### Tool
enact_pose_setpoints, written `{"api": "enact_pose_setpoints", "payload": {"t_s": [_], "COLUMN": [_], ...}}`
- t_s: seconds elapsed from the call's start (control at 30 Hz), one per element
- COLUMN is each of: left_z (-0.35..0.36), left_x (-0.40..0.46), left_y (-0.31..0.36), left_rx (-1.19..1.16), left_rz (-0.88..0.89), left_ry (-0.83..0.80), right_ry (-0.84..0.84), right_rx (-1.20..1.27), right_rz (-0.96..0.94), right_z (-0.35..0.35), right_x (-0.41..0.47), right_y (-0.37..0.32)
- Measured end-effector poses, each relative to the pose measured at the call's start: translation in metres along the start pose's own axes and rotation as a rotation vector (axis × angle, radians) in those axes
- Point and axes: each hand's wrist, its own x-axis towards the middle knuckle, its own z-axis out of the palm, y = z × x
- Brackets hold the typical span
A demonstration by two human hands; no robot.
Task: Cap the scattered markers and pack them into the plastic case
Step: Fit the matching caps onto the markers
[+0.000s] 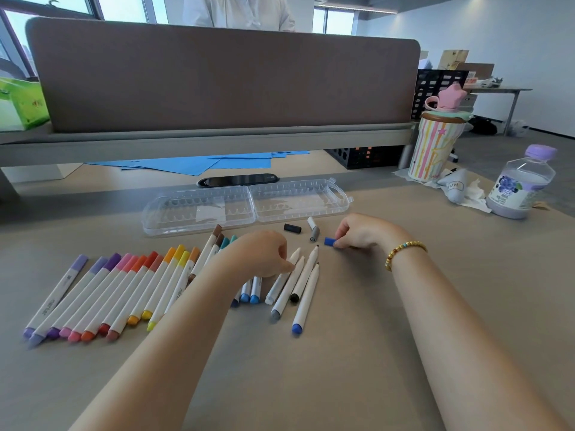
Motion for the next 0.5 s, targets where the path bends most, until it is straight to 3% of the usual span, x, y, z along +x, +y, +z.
{"api": "enact_pose_setpoints", "payload": {"t_s": [0.5], "left_z": [0.0055], "left_x": [0.0003], "left_y": [0.0063], "left_rx": [-0.046], "left_rz": [-0.028], "left_ry": [-0.09], "right_ry": [0.003], "right_rx": [0.017], "right_rz": [-0.04], "right_z": [0.0017], "right_x": [-0.0049], "right_y": [-0.0008]}}
